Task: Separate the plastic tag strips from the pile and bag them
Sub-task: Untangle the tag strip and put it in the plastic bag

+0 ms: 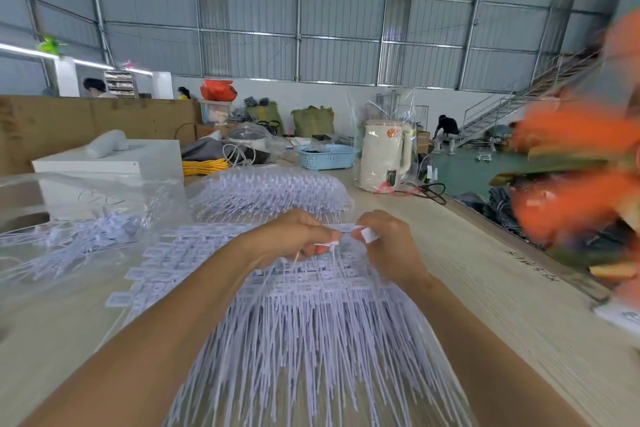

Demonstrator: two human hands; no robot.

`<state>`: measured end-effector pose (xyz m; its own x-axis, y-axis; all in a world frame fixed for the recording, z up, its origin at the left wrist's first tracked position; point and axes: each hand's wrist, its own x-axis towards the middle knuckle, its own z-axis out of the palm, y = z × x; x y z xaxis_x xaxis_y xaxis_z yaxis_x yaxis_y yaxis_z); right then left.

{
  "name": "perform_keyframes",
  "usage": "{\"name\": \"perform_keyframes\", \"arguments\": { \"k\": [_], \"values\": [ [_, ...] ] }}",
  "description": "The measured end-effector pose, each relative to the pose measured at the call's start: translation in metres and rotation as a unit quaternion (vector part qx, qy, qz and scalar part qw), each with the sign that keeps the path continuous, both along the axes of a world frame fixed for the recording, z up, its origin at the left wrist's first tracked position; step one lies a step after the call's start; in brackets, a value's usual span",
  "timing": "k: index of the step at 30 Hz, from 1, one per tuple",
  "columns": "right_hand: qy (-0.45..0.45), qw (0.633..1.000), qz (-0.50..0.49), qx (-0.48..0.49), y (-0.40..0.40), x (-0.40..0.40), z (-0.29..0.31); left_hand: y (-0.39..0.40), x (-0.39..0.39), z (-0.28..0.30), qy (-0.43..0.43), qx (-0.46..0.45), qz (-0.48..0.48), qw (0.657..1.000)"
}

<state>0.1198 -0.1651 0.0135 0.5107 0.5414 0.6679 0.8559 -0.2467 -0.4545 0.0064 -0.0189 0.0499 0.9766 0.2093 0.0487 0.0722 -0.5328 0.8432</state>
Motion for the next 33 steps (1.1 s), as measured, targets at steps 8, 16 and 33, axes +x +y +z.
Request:
{"name": "perform_keyframes", "arguments": {
  "k": [8, 16, 33],
  "values": [
    [0.383, 0.904, 0.159, 0.105, -0.005, -0.001, 0.012, -0.005, 0.000, 0.000, 0.016, 0.066, 0.002, 0.998],
    [0.364, 0.916, 0.167, 0.036, 0.012, -0.022, 0.014, 0.000, -0.006, -0.002, 0.014, 0.162, -0.020, 0.987],
    [0.278, 0.938, 0.205, -0.036, 0.019, -0.036, 0.017, 0.025, -0.025, -0.005, -0.014, 0.149, 0.028, 0.988]
  ]
}}
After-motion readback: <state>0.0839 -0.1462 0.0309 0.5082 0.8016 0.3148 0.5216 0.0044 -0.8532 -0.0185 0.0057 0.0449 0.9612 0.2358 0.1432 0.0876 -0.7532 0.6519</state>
